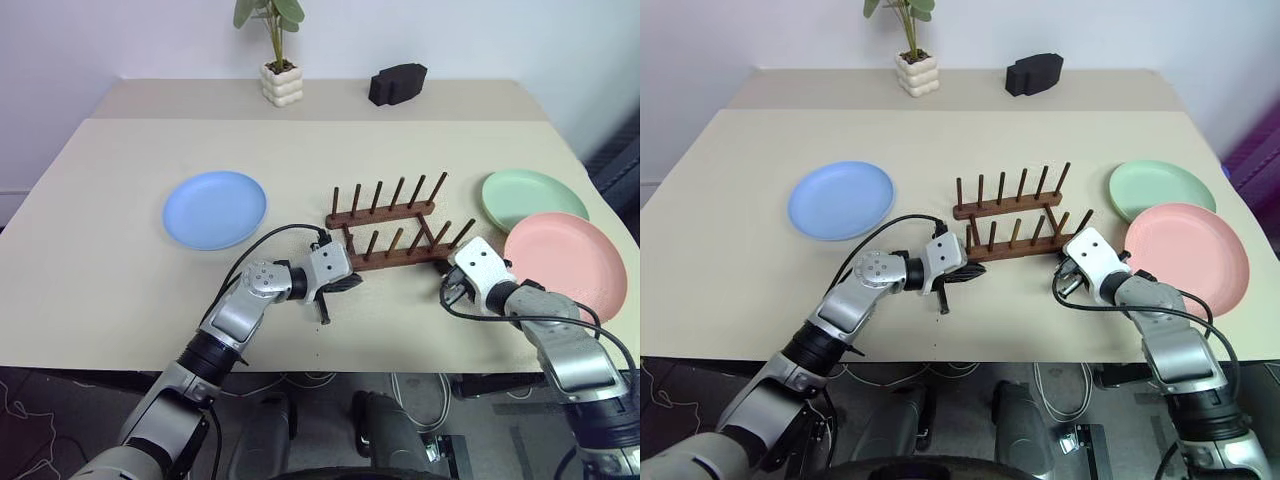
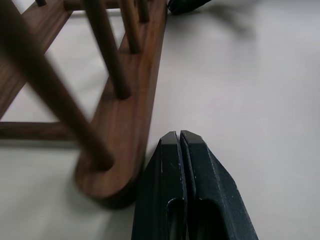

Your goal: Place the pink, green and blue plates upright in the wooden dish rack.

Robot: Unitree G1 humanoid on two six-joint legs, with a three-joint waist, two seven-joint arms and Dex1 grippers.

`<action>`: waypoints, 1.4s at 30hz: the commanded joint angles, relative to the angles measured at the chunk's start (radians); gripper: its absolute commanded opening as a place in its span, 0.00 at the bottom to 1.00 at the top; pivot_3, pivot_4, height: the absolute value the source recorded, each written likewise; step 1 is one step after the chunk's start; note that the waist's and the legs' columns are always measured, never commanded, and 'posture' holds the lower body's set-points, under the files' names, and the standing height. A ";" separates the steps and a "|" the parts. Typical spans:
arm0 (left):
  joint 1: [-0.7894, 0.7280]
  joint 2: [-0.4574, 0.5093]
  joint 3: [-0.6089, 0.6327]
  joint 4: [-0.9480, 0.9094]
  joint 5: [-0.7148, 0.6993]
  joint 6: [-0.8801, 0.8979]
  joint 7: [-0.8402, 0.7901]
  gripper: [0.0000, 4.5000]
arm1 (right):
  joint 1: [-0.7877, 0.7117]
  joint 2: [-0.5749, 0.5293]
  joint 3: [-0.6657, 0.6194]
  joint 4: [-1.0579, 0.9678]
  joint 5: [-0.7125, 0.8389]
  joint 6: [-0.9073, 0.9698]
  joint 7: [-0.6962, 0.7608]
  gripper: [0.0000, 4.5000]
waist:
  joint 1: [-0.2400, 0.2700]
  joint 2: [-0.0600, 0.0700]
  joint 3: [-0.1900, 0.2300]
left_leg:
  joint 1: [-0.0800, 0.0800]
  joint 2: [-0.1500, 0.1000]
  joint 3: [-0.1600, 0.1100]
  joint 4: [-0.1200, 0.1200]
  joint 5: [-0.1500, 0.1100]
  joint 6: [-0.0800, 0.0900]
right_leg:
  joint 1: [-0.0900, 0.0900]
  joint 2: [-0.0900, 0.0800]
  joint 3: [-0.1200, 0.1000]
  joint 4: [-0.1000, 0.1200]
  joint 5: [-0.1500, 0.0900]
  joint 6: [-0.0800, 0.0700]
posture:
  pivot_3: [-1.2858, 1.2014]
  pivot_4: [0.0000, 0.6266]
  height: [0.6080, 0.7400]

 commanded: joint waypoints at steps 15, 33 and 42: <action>-0.082 -0.046 0.081 0.183 0.066 0.003 0.251 0.01 | -0.166 0.120 0.072 0.247 -0.139 -0.196 -0.110 0.00 | -0.009 0.000 0.000 | 0.009 0.000 0.001 -0.003 0.000 0.000 | 0.007 0.000 0.000 0.000 0.000 0.001 | 0.52 0.24 0.97; 0.126 0.092 0.207 -0.248 -0.221 0.090 -0.003 0.00 | 0.031 -0.099 -0.134 -0.094 0.095 -0.146 0.214 0.05 | -0.021 0.001 0.001 | 0.009 0.001 0.000 -0.006 -0.001 0.001 | 0.008 0.000 0.000 0.000 -0.001 0.001 | 0.52 0.24 0.97; 0.116 0.046 0.097 -0.272 -0.240 0.080 -0.075 0.00 | 0.143 -0.138 -0.423 -0.308 0.246 0.132 0.152 0.95 | 0.004 0.000 0.001 | 0.009 0.002 0.000 -0.004 -0.001 0.001 | 0.009 -0.002 0.000 -0.003 -0.004 0.003 | 0.52 0.24 0.97</action>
